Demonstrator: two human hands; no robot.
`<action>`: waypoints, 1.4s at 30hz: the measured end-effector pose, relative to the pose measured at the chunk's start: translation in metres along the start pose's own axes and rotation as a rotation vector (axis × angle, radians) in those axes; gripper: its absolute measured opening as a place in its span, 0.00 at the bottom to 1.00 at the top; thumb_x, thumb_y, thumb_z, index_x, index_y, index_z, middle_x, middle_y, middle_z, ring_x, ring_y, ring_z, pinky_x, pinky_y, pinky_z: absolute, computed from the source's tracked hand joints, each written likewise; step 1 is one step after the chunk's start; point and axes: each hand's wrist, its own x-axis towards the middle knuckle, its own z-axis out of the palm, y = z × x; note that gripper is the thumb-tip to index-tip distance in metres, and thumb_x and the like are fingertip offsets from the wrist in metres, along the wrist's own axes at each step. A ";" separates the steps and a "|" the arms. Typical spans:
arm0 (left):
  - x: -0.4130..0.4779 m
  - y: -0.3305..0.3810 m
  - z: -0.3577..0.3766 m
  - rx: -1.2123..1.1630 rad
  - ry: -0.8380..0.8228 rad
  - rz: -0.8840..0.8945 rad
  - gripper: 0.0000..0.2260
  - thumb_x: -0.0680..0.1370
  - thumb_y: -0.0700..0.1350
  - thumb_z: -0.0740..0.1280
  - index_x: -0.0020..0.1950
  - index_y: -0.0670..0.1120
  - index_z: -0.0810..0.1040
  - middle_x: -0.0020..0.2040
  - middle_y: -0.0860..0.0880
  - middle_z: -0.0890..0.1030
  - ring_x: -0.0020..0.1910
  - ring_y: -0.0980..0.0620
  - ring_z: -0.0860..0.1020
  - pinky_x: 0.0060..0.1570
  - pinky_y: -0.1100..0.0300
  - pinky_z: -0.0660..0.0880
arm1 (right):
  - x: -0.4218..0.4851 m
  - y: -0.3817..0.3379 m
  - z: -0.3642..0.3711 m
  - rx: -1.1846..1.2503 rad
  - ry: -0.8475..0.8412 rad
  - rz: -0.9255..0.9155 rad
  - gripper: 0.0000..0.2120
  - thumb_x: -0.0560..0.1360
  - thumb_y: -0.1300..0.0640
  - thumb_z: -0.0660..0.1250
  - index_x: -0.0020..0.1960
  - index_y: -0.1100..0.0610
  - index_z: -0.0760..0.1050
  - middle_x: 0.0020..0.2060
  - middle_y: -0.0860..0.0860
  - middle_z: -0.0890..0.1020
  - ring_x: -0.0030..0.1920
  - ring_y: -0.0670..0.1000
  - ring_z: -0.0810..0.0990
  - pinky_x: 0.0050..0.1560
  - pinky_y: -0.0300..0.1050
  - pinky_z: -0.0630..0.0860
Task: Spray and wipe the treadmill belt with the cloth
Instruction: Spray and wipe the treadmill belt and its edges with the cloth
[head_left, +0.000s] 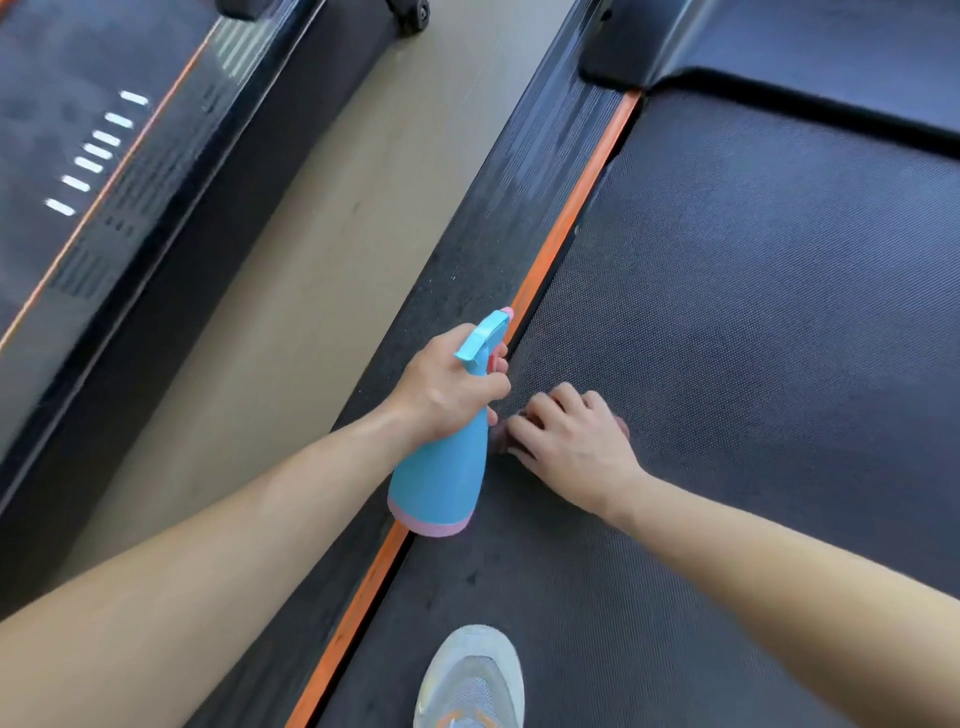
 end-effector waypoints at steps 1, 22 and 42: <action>-0.004 -0.002 -0.003 -0.005 0.007 0.002 0.26 0.68 0.48 0.68 0.67 0.50 0.78 0.49 0.52 0.82 0.36 0.49 0.85 0.51 0.41 0.84 | 0.005 0.004 -0.001 -0.007 -0.006 -0.012 0.14 0.78 0.43 0.66 0.54 0.53 0.76 0.48 0.55 0.78 0.48 0.61 0.74 0.41 0.54 0.71; -0.073 -0.043 -0.011 0.002 -0.055 -0.054 0.17 0.71 0.41 0.69 0.60 0.47 0.79 0.52 0.50 0.82 0.32 0.46 0.83 0.46 0.53 0.83 | 0.003 0.011 -0.017 -0.024 -0.112 0.347 0.16 0.77 0.42 0.70 0.55 0.53 0.74 0.48 0.56 0.76 0.47 0.62 0.74 0.39 0.55 0.74; -0.081 -0.074 0.041 -0.013 -0.101 -0.075 0.08 0.77 0.40 0.69 0.54 0.49 0.77 0.54 0.50 0.82 0.34 0.50 0.84 0.48 0.52 0.84 | -0.085 -0.048 -0.024 -0.059 -0.053 0.656 0.17 0.76 0.42 0.71 0.54 0.55 0.78 0.46 0.55 0.76 0.46 0.62 0.73 0.35 0.54 0.75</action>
